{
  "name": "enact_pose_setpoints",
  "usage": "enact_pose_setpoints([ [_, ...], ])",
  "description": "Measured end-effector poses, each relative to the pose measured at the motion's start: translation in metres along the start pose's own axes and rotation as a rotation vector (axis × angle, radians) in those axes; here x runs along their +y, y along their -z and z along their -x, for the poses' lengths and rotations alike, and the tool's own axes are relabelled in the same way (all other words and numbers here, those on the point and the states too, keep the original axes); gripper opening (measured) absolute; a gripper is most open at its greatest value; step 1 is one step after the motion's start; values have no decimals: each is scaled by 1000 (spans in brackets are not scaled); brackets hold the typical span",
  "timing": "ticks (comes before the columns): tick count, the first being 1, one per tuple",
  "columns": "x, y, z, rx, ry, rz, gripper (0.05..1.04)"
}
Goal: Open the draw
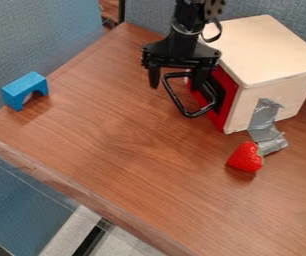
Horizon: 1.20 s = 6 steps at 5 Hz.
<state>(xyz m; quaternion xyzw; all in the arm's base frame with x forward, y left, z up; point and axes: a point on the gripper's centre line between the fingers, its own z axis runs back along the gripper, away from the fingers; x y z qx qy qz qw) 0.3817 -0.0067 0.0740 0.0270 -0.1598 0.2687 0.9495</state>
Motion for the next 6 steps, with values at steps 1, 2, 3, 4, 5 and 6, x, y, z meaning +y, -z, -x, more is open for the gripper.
enact_pose_setpoints([
  [1, 0, 10, 3, 14, -23, -15, 999],
  [2, 2, 14, 2, 7, -39, -26, 999],
  [3, 4, 24, 6, 25, -49, -48, 999],
  [4, 5, 31, 6, 27, -68, -63, 975],
  [5, 5, 40, 7, 26, -68, -67, 853],
  [6, 5, 40, 6, 13, -65, -71, 557],
])
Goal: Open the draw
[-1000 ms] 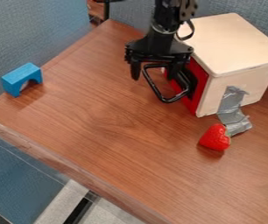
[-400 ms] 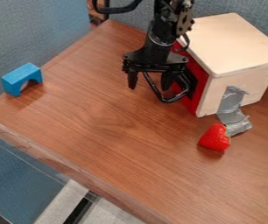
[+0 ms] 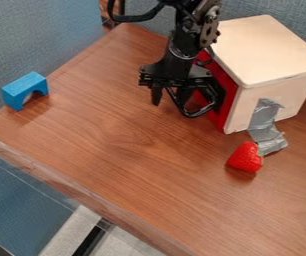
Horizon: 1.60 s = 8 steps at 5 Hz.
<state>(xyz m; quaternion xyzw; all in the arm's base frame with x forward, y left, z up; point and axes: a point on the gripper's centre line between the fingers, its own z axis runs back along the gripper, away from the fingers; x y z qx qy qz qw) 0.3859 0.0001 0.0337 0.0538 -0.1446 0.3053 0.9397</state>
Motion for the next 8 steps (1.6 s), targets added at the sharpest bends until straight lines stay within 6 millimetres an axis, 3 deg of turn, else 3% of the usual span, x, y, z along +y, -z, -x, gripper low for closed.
enact_pose_setpoints([
  [1, -1, 0, -1, -2, 4, 8, 283],
  [2, 1, 1, 4, 7, -3, 10, 229],
  [8, 66, -18, 7, 45, -1, 5, 226],
])
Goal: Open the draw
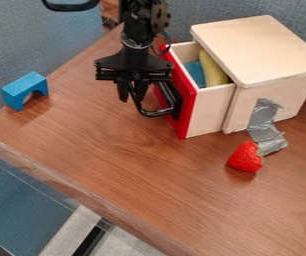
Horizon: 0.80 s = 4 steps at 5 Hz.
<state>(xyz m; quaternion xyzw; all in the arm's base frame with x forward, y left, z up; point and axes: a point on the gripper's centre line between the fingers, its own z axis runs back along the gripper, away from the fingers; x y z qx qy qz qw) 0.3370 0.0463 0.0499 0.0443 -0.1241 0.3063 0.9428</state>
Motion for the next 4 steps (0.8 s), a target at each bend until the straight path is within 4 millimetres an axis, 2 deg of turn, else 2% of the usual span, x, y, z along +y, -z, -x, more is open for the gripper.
enact_pose_setpoints([
  [2, 20, -1, 4, 17, 12, -25, 224],
  [4, 32, 3, 7, 30, -6, -36, 194],
])
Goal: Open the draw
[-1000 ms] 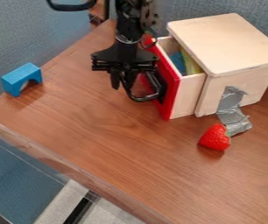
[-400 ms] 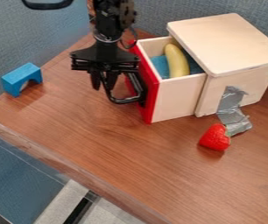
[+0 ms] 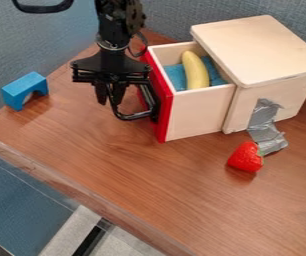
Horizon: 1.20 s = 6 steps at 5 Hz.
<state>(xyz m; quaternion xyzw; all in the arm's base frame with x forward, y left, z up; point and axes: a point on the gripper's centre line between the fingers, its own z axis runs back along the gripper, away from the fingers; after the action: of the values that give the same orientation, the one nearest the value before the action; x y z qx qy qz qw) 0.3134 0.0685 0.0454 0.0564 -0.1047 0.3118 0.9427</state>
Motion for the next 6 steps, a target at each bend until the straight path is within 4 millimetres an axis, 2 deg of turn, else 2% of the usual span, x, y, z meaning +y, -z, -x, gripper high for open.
enact_pose_setpoints([
  [3, 6, 0, 1, -3, 5, -14, 180],
  [6, 0, -3, 7, -12, 4, -7, 169],
])
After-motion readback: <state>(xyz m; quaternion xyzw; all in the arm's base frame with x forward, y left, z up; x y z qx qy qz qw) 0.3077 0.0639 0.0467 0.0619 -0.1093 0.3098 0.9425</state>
